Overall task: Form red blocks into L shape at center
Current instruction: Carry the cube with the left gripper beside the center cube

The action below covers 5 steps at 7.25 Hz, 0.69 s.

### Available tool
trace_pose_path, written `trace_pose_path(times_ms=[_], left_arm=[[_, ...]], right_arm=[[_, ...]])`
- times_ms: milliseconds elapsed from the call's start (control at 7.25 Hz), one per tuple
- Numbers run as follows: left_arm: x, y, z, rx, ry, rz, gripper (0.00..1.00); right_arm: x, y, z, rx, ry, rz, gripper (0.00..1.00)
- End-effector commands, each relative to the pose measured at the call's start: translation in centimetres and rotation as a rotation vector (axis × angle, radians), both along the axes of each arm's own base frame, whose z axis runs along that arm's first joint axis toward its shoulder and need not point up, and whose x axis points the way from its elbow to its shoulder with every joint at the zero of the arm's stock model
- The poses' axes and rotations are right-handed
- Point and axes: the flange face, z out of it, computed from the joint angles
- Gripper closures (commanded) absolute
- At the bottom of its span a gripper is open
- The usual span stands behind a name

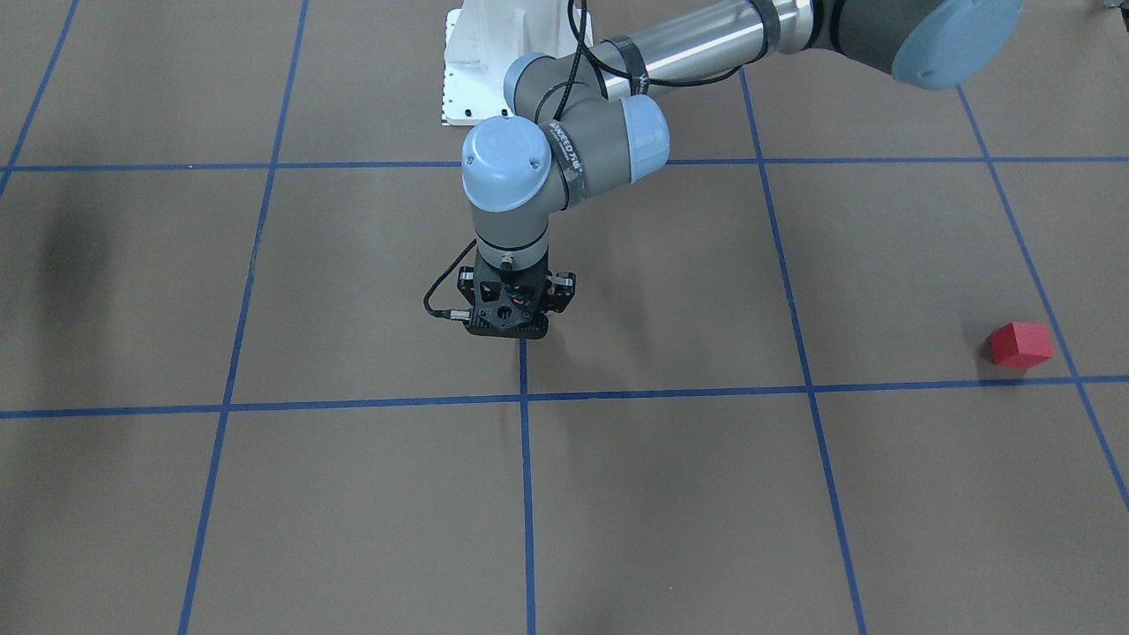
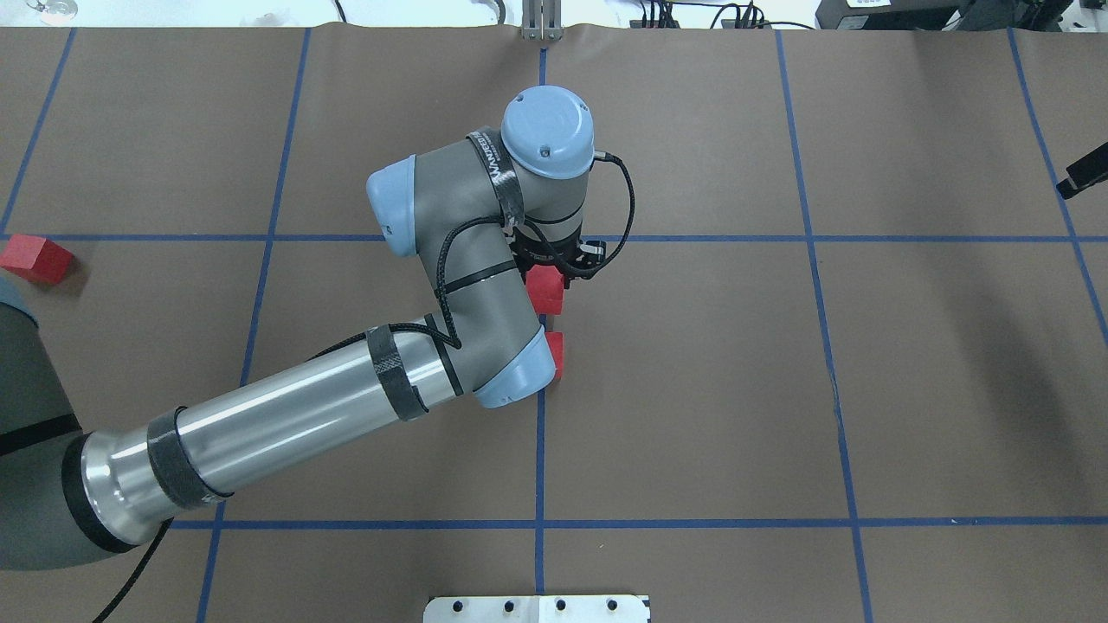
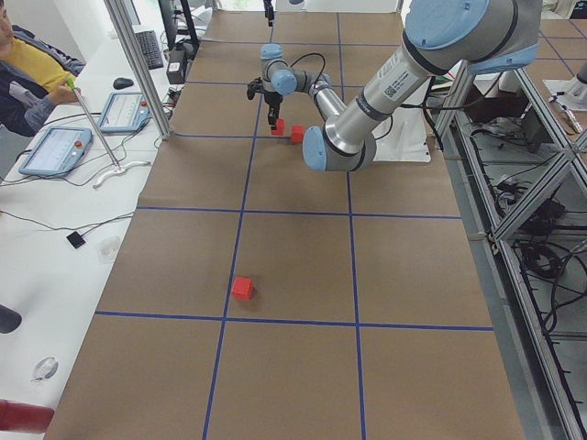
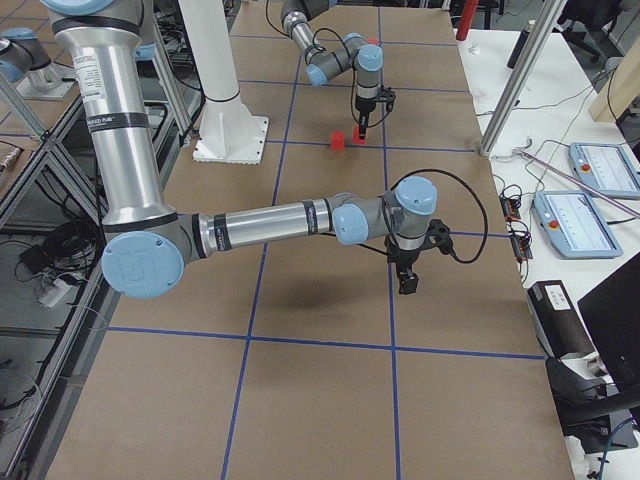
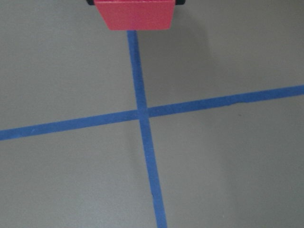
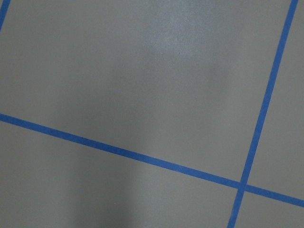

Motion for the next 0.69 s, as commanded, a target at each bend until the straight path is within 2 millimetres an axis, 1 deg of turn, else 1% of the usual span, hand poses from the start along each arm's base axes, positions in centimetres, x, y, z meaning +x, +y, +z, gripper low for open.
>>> trace_pose_path(times_ms=[0, 276, 552], left_arm=[[1.05, 1.09, 0.66, -0.050, -0.010, -0.026, 0.83], [1.58, 1.78, 0.56, -0.060, -0.010, -0.025, 0.81], [1.74, 1.98, 0.66, -0.058, -0.010, -0.020, 0.79]], right_arm=[[-0.01, -0.11, -0.13, 0.003, 0.001, 0.001, 0.01], [-0.05, -0.23, -0.32, 0.002, -0.001, 0.004, 0.01], [-0.05, -0.29, -0.40, 0.003, 0.000, 0.005, 0.01]])
